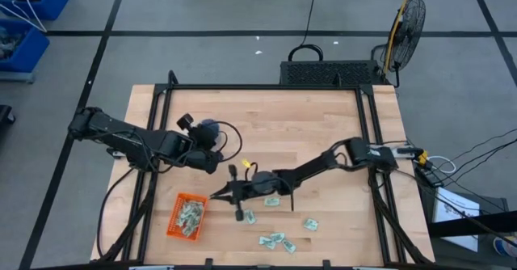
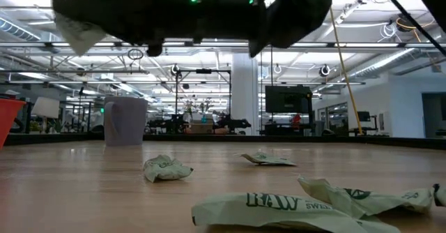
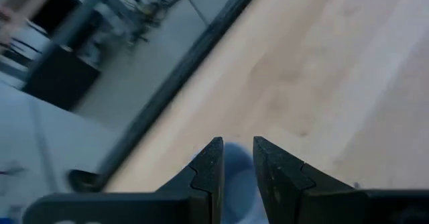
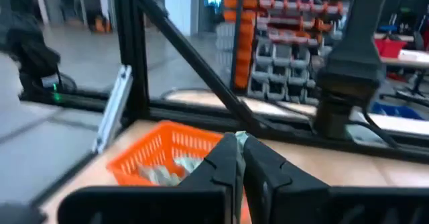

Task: Pick and place Stevia / Truvia into bins
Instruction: Put the stevia packet into the orange bin

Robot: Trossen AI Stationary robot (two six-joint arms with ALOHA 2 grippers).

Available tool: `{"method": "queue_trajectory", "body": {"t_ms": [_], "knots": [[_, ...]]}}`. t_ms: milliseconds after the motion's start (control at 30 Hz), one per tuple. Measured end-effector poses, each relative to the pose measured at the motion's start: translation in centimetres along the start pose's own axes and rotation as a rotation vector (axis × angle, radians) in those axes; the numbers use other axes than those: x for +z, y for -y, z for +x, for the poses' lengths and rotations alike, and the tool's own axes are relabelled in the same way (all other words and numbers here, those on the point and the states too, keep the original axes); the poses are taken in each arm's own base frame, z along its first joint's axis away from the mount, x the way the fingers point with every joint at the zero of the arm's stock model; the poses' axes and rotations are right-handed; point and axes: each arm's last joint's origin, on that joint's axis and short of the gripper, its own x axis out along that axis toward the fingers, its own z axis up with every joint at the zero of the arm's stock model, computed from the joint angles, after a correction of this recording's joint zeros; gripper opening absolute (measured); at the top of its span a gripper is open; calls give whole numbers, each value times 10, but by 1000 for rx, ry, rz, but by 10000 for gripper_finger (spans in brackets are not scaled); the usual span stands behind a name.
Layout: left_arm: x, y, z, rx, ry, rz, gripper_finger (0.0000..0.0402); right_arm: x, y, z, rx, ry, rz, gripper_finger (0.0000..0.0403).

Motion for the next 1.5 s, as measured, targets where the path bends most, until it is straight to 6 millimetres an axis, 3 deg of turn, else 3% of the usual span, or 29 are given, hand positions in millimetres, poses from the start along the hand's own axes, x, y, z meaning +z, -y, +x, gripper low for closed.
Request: {"method": "queue_trajectory", "body": {"t_ms": [233, 500, 900, 1067, 1333, 1500], "knots": [[5, -14, 0, 186, 121, -17, 88, -18, 1, 27, -4, 94, 12, 8], [10, -24, 11, 257, 105, -30, 88, -30, -5, 59, 74, 113, 27, 8], [12, -31, 19, 284, 70, -18, 88, -29, 2, 69, 60, 91, -33, 14], [12, -31, 19, 282, 69, -19, 88, -30, 4, 69, 57, 81, -32, 50], [11, -29, 20, 213, 26, -26, 88, -32, 20, 69, 31, 67, 54, 150], [10, -28, 20, 179, 3, -28, 88, -29, 15, 69, 79, 73, -16, 174]]}}
